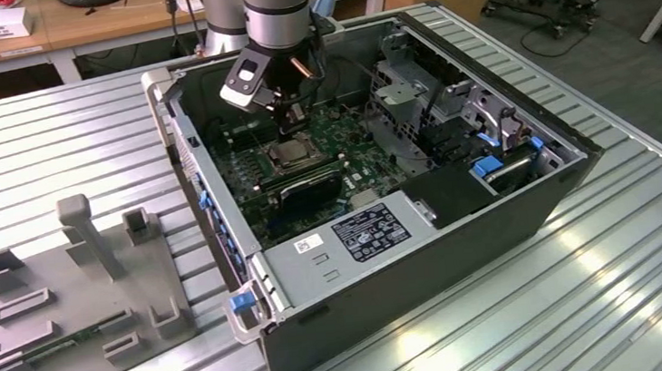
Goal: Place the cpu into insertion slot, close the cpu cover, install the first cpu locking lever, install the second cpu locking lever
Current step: 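Close the cpu cover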
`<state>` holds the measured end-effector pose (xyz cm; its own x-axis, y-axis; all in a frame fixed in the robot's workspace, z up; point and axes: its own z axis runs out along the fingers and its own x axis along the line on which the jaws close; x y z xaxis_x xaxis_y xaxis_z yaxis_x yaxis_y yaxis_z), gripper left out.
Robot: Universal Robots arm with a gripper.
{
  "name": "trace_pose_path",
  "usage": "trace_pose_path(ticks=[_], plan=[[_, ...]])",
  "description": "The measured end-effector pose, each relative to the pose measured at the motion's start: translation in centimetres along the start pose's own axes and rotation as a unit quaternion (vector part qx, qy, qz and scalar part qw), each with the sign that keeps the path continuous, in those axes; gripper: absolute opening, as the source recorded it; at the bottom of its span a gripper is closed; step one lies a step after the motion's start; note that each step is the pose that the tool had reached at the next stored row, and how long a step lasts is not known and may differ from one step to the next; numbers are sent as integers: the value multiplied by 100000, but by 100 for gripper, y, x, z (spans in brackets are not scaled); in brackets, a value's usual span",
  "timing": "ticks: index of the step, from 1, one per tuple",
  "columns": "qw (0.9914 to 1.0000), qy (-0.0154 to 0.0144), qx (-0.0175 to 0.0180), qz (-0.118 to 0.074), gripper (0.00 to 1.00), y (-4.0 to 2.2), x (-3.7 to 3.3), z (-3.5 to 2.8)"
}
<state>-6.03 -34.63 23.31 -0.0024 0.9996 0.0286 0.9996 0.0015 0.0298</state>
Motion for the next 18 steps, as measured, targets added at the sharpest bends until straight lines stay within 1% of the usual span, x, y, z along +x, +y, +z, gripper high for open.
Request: trace_pose_path(ticks=[4, 10, 15, 18], plan=[[100000, 7, -5, 7, 11, -3, 0, 1], [100000, 9, -5, 5, 11, -49, 0, 10], [100000, 7, -2, 2, 11, -51, 0, 10], [100000, 10, -8, 5, 11, -68, 0, 12]])
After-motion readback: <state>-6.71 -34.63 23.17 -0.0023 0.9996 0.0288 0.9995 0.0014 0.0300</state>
